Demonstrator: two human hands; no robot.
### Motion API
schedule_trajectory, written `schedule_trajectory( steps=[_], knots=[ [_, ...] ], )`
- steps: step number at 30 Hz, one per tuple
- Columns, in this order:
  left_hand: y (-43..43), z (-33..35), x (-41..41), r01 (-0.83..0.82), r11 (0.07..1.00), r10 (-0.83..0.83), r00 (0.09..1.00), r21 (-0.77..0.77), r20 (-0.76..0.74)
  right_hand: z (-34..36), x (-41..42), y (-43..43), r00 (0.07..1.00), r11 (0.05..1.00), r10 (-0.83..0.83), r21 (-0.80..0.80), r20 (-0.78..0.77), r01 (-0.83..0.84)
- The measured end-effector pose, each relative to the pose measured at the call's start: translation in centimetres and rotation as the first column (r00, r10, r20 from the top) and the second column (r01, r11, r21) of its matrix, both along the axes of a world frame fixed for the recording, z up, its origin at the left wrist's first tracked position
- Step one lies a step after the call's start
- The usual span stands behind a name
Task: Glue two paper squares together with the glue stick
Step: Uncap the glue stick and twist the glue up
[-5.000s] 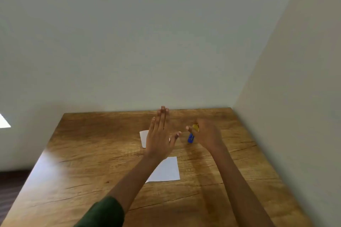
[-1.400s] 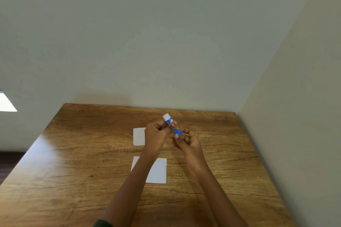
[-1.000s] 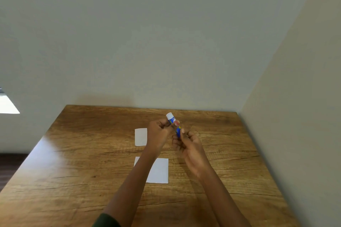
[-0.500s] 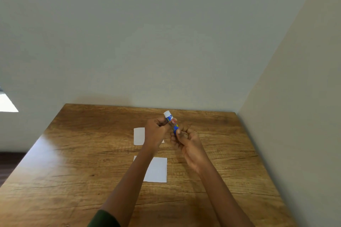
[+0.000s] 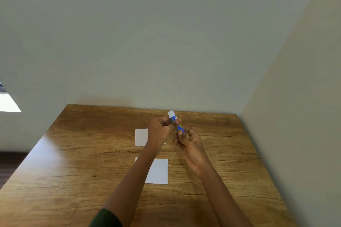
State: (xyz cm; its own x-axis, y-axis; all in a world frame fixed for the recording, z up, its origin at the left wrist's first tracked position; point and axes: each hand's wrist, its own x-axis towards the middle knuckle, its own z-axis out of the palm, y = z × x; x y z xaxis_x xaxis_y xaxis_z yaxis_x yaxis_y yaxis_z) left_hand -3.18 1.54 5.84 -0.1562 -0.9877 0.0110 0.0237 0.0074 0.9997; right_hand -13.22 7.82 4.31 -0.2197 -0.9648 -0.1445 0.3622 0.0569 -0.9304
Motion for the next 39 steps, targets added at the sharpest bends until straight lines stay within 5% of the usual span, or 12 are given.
schedule_trajectory(
  steps=[11, 31, 39],
  knots=[
    [0.23, 0.21, 0.09, 0.001, 1.000, -0.001, 1.000, -0.002, -0.018, -0.19, 0.01, -0.20, 0.994, 1.000, -0.005, 0.001, 0.105, 0.005],
    [0.53, 0.56, -0.05, 0.027, 0.999, -0.027, 1.000, -0.034, -0.005, 0.48, 0.13, -0.20, 0.998, 0.994, 0.013, 0.110, 0.058, -0.019],
    [0.29, 0.76, 0.10, 0.012, 1.000, -0.012, 1.000, -0.007, -0.006, 0.53, 0.18, -0.02, 0.999, 1.000, 0.012, 0.019, 0.037, -0.013]
  ],
)
